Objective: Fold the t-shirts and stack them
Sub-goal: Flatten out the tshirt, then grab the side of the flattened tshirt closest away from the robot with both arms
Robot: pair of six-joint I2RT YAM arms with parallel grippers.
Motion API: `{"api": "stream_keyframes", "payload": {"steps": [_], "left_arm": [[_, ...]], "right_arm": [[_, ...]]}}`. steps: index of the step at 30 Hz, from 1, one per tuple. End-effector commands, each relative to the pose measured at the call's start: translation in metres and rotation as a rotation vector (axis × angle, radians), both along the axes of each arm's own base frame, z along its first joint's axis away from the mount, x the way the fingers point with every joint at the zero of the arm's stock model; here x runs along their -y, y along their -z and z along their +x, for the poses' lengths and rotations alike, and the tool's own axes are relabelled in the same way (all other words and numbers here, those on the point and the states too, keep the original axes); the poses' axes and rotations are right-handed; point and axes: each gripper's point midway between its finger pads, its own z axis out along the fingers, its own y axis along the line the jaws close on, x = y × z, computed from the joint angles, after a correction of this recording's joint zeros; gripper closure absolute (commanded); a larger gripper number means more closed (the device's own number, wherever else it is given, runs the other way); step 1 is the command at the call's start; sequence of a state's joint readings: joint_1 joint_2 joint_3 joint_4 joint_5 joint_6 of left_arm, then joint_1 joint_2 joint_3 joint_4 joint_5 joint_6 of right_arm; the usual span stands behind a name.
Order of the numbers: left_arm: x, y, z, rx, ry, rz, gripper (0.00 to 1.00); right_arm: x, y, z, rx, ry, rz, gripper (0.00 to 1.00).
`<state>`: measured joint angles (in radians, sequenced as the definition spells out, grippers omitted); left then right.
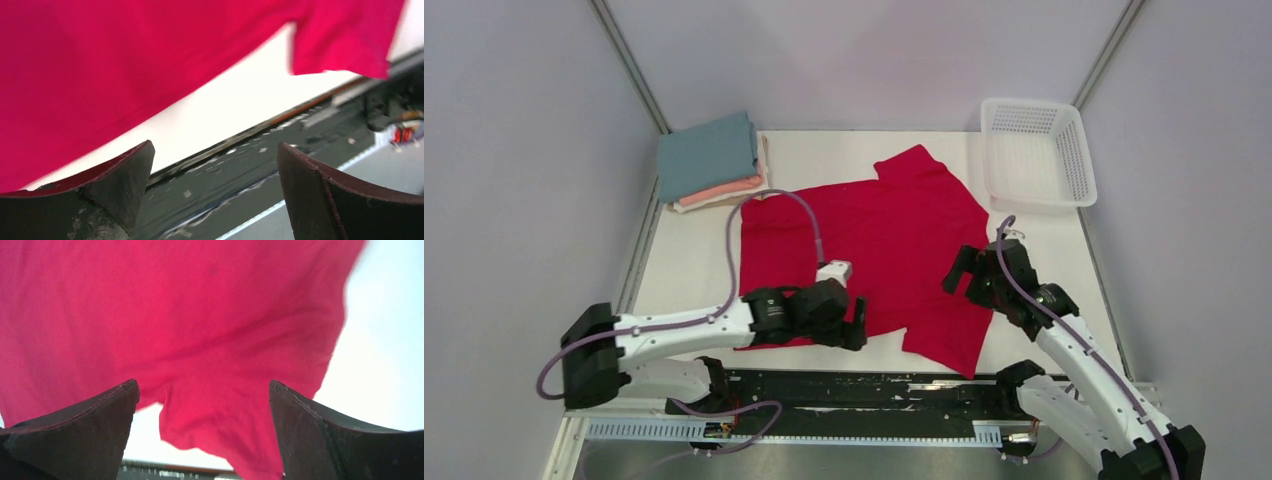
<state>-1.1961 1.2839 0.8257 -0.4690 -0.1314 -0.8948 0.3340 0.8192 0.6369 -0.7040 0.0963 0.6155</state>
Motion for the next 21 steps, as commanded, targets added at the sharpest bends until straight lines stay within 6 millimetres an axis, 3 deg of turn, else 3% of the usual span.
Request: {"api": "stream_keyframes", "payload": {"steps": [1,3,5,7,13,18,21], "left_arm": [[-0.129,0.032,0.006,-0.032,-0.482,0.24,0.0],[-0.178,0.042,-0.006,-0.076,-0.689,0.311,0.0],[-0.21,0.045,-0.017,-0.098,-0.863,0.305,0.0],[-0.23,0.05,-0.023,-0.103,-0.995,0.284,0.0],[-0.25,0.075,-0.012,-0.105,-1.252,0.125,0.1],[-0.268,0.076,0.001,-0.046,-1.418,0.06,0.18],[-0.268,0.073,0.013,-0.006,-1.408,0.064,0.2]], "right_arm": [[-0.024,0.006,-0.031,-0.066,-0.112,-0.015,0.0],[-0.031,0.006,-0.036,-0.072,-0.144,-0.03,0.0],[-0.036,0.008,-0.039,-0.08,-0.163,-0.029,0.0],[-0.037,0.013,-0.042,-0.096,-0.175,-0.033,0.0],[-0.04,0.028,-0.048,-0.138,-0.213,-0.043,0.0],[-0.043,0.032,-0.045,-0.143,-0.223,-0.045,0.0],[-0.046,0.033,-0.044,-0.149,-0.236,-0.043,0.0]]}}
